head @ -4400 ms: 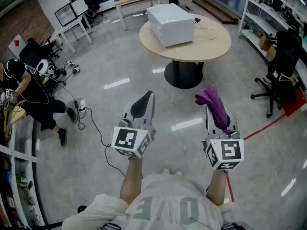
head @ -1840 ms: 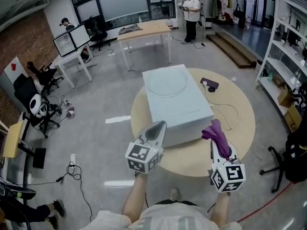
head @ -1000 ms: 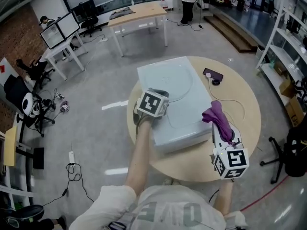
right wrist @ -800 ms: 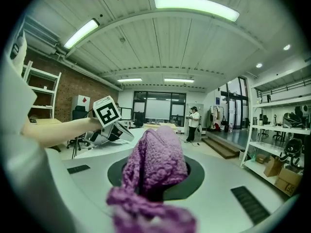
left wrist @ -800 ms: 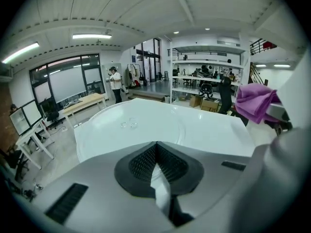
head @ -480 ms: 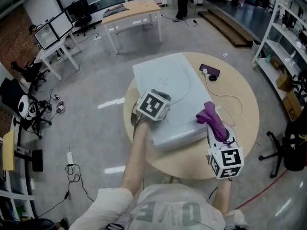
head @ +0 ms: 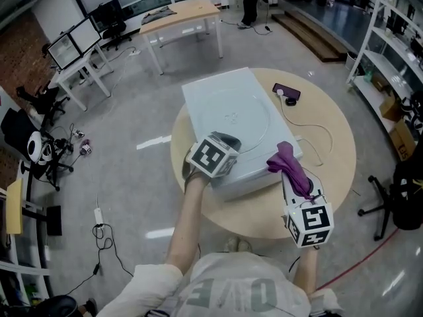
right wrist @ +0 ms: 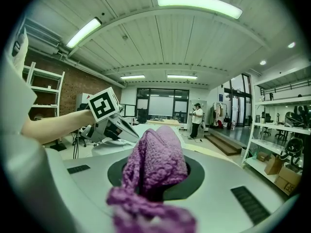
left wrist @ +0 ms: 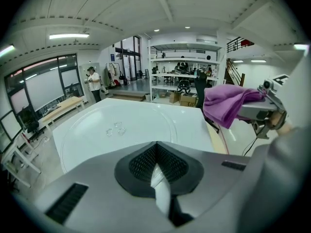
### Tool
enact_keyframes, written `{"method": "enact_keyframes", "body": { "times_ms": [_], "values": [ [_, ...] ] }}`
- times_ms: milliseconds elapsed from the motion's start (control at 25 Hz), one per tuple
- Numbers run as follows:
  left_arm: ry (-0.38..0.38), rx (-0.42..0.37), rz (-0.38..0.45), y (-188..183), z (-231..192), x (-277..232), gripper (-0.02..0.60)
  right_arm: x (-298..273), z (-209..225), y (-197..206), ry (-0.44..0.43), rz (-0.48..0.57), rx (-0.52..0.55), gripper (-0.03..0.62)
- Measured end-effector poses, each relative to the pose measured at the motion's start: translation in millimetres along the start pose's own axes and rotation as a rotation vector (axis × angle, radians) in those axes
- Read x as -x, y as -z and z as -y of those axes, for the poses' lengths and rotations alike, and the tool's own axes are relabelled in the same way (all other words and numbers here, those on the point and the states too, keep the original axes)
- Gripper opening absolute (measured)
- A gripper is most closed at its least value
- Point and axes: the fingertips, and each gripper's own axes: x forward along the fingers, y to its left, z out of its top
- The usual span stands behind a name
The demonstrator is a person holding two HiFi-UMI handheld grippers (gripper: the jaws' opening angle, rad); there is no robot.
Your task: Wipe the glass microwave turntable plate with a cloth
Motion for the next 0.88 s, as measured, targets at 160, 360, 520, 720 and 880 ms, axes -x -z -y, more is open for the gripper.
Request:
{"method": "enact_keyframes", "body": {
  "times_ms": [160, 360, 520, 720, 880],
  "values": [
    [0.017, -0.018, 0.024, 0.9, 23.0, 8.3, 0.002, 10.6, -4.6, 0.6, -0.004, -0.001, -0.006, 0.048],
    [0.030, -0.034, 0.043, 5.7, 46.5, 15.2, 0.003, 15.4, -11.1, 2.0, -0.019, 0.005, -0.011, 0.048],
    [-0.005, -0.019, 0.063, 5.2, 45.8, 14.6, 0.003, 14.3, -18.6, 0.5, -0.037, 0.010, -0.001, 0.048],
    [-0.028, 0.006, 0.087, 6.3, 42.5, 20.5, 0.002, 11.8, -15.5, -4.0, -0.037, 0.018, 0.013, 0.048],
    [-0.088, 0.048, 0.207, -4.9, 26.2, 47.0, 0.003, 6.2, -11.4, -9.1, -0.037, 0.029, 0.015, 0.049]
  ]
}}
